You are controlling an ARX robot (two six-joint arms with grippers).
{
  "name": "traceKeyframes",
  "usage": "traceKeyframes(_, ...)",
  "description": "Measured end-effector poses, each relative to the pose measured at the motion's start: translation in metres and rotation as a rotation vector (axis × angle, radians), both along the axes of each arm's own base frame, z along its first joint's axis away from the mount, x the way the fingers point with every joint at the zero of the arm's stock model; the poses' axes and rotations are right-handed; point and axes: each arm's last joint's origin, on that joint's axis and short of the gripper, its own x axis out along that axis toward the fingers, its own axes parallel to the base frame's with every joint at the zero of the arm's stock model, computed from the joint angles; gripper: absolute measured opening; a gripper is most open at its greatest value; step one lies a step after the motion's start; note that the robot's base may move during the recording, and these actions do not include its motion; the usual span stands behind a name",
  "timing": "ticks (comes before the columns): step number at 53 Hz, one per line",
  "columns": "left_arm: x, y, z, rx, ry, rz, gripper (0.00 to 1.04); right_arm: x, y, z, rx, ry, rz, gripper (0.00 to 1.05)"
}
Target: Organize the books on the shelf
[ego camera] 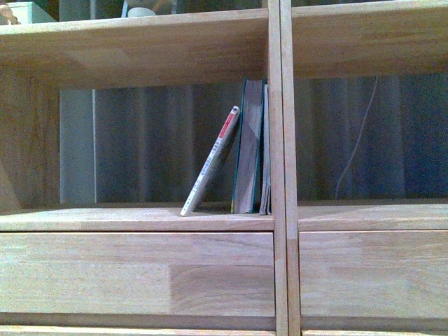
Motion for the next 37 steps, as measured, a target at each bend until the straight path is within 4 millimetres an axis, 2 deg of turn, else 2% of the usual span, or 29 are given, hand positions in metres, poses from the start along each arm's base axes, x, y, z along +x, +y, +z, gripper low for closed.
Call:
traceKeyframes(9, -0.005, 0.000, -0.004, 0.000, -0.005, 0.000, 0.03, -0.003, 0.000, -0.001, 0.000, -0.008, 0.000, 0.03)
traceKeyframes(12, -0.007, 0.000, -0.011, 0.001, -0.010, 0.000, 0.03, -0.005, 0.000, -0.001, 0.000, -0.007, 0.000, 0.03)
traceKeyframes(21, -0.010, 0.000, -0.011, 0.001, -0.013, 0.000, 0.03, -0.015, 0.000, -0.004, -0.001, 0.003, 0.000, 0.03)
traceKeyframes(31, -0.013, 0.000, -0.011, 0.001, -0.011, 0.001, 0.03, -0.016, 0.000, -0.004, -0.001, -0.002, 0.000, 0.03)
traceKeyframes(37, -0.022, 0.000, -0.015, 0.002, 0.015, 0.000, 0.03, -0.016, 0.000, -0.004, -0.001, -0.002, 0.000, 0.03)
